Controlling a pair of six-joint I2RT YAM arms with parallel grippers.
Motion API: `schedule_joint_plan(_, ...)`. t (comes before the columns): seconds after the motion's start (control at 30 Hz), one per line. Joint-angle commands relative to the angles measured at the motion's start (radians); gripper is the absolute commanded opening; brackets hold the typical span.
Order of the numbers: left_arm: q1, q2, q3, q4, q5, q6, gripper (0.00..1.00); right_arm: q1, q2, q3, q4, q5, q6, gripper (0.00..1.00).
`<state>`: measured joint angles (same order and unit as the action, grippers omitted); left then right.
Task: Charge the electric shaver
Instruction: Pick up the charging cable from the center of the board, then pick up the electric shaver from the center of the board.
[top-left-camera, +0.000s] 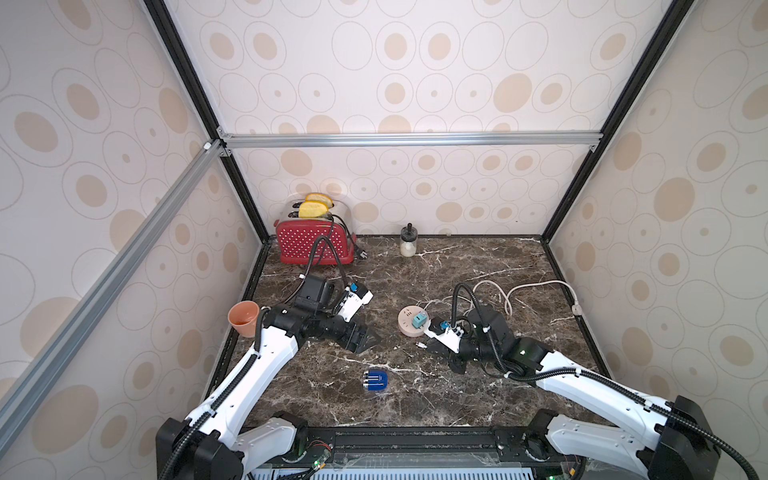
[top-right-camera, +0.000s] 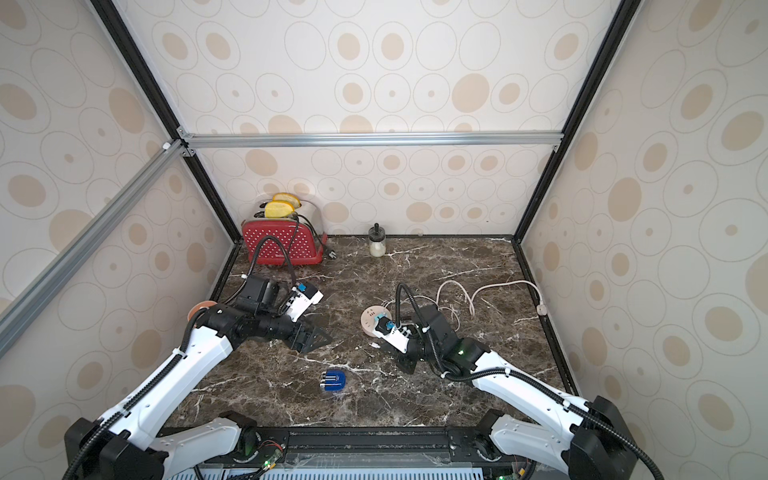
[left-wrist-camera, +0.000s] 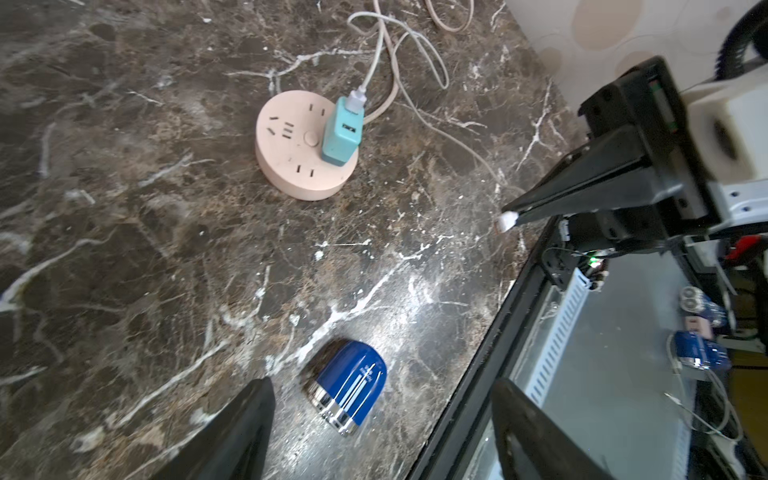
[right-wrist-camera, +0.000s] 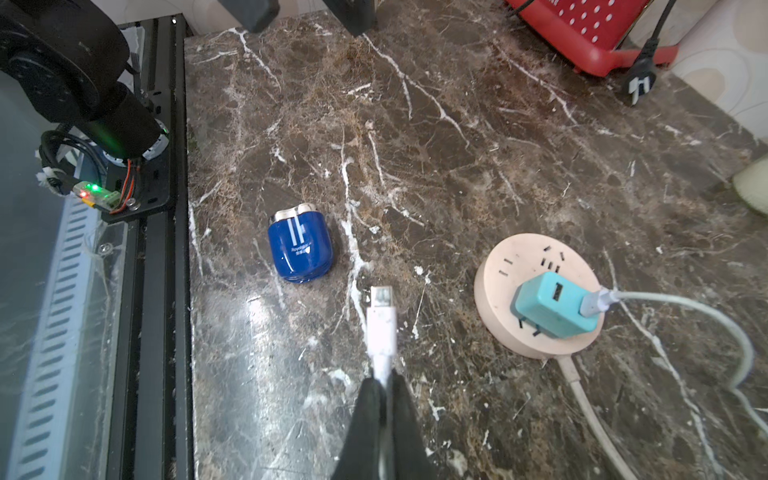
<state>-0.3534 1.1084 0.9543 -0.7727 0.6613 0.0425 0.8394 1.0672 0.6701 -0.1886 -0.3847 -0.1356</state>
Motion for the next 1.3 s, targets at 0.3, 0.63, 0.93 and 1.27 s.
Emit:
schedule_joint_plan(0.3, -0.133, -0.212, -0.17, 0.038, -0.164, 0.415, 0.87, -0.03, 0.022, 0.032, -0.105, -0.048, -0.007, 0.0)
schedule_joint_plan(0.63, -0.201, -0.106, -0.218, 0.023, -0.153, 0.737, 0.99, -0.105, -0.008, 0.005, -0.086, -0.09, 0.007, 0.0)
schedule_joint_plan(0.93, -0.248, 0.132, -0.132, 0.013, -0.2, 0.85, 0.99, -0.142, 0.0, -0.001, -0.052, -0.099, 0.012, 0.0)
schedule_joint_plan(1.27, -0.267, 0.235, -0.183, 0.047, -0.254, 0.843, 0.99, -0.191, 0.019, 0.016, -0.062, -0.131, -0.003, 0.0)
